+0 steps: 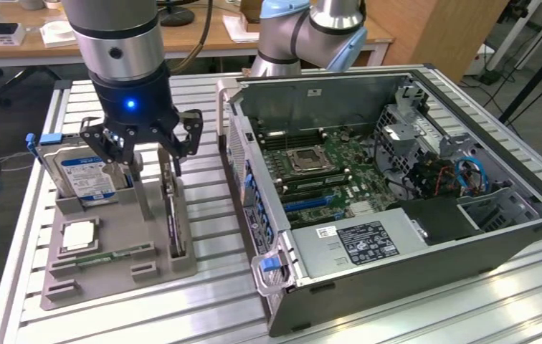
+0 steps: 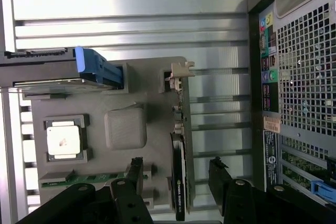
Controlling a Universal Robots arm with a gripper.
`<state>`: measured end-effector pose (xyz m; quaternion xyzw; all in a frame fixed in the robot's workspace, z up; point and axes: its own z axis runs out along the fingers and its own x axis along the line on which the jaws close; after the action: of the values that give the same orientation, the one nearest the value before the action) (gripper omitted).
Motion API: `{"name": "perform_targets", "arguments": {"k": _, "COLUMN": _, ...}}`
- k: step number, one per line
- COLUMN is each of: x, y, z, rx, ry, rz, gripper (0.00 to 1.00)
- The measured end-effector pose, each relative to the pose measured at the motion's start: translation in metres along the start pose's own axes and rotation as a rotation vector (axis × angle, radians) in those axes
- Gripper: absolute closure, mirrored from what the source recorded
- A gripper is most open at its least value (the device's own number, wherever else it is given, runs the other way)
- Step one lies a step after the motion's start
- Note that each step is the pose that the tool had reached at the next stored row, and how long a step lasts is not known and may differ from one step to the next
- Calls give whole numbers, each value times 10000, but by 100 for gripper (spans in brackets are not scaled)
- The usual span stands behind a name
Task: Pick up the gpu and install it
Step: 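Pick up the gpu and move the gpu toward the slot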
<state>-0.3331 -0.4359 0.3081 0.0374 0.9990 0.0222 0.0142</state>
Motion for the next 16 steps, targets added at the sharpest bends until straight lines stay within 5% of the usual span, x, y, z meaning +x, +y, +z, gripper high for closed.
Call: {"name": "perform_targets", "arguments": {"k": 16, "x": 2, "y": -4, "z": 88, "rx": 0, "ry": -7, "rz": 0, "gripper": 38}}
